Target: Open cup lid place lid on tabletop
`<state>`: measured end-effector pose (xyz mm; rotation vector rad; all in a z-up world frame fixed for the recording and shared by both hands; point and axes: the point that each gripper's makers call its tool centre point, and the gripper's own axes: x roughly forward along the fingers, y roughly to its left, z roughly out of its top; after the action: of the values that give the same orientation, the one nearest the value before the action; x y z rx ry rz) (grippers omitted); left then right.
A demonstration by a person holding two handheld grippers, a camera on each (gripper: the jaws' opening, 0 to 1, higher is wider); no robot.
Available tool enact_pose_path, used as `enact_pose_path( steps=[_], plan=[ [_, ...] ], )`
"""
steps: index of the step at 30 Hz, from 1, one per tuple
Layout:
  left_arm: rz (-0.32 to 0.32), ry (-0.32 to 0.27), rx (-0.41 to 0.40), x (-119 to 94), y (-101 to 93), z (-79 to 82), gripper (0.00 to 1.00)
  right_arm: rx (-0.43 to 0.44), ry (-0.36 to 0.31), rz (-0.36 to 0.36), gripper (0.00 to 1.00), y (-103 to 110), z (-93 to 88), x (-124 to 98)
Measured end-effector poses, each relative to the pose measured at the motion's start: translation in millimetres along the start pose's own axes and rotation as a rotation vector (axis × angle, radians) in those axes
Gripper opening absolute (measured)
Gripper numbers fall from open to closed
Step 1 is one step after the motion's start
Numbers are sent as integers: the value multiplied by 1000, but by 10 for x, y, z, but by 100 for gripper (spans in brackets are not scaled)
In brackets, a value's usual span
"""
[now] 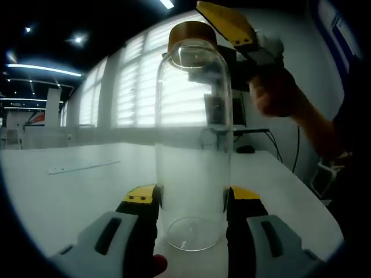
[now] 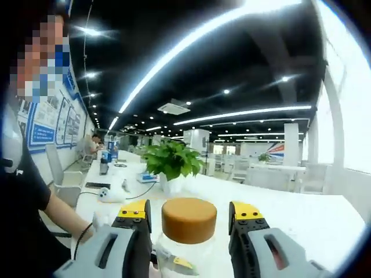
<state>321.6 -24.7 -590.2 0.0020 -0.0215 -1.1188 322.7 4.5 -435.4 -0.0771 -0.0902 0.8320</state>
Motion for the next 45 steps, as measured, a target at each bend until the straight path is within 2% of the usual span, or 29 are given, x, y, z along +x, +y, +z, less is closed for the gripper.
enact_pose_path(
  steps=[2, 4, 6, 10, 12, 15, 17, 21, 26, 33, 42, 45],
  plan=[
    [0, 0, 0, 0, 0, 0, 36, 6, 4, -68, 51, -43, -22, -12],
    [0, 0, 0, 0, 0, 0, 36, -35, 2, -134, 50, -81, -19, -29],
    [0, 0, 1, 1, 2, -2, 36, -22, -12, -189, 50, -93, -3, -49],
    [0, 0, 1, 0, 1, -2, 36, -16, -13, -268, 49, -85, 4, -71],
    [0, 1, 1, -2, 0, -2, 36, -12, -14, -330, 49, -123, 5, -91],
    [0, 1, 2, -4, -2, -3, 36, 6, -17, -372, 46, -107, -9, -95],
    [0, 1, 2, -7, -3, -3, 36, -14, -10, -404, 46, -107, -4, -88],
    [0, 1, 1, -10, -5, -2, 36, -27, 6, -422, 46, -63, -5, -45],
    [0, 1, 1, -12, -4, -1, 36, -3, 6, -472, 45, -91, -11, -74],
    [0, 2, 1, -13, -4, 1, 36, -11, 12, -491, 43, -111, -22, -47],
    [1, 3, 4, -10, -3, -1, 36, -35, 14, -487, 32, -113, -50, -27],
    [1, 3, 3, -8, -5, -1, 36, -38, 3, -477, 32, -130, -41, -33]
  ],
)
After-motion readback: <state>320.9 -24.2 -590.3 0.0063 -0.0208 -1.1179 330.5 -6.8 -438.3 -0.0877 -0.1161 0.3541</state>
